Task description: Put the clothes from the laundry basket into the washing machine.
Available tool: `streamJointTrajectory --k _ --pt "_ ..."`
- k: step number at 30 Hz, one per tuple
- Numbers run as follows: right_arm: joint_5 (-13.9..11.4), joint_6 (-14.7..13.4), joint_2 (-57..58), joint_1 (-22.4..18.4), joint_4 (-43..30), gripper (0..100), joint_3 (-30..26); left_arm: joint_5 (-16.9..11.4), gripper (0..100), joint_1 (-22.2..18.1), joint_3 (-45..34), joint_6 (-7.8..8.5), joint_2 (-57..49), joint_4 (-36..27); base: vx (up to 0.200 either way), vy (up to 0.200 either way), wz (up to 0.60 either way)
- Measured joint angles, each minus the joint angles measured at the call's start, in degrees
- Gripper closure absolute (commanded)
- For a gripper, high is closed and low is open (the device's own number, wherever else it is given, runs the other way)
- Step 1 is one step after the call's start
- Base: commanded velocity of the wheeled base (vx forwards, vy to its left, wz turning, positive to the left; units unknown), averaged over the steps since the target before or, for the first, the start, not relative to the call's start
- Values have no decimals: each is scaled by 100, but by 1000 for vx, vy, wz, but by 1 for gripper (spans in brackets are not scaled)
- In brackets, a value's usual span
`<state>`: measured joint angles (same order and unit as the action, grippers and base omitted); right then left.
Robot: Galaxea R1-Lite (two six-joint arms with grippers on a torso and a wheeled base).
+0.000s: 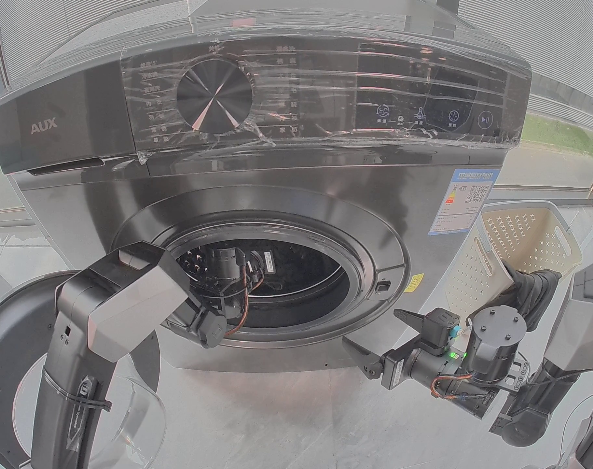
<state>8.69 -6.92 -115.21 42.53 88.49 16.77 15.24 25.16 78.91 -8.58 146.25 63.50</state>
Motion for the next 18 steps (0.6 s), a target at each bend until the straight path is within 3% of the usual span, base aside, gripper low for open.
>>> streamJointTrajectory --k 17,18 --pt "-10 1 17 -28 -2 0 -5 22 100 -152 617 -9 204 0 0 0 0" --pt "-11 1 17 -28 0 0 -5 22 0 -151 612 -11 204 2 0 0 0"
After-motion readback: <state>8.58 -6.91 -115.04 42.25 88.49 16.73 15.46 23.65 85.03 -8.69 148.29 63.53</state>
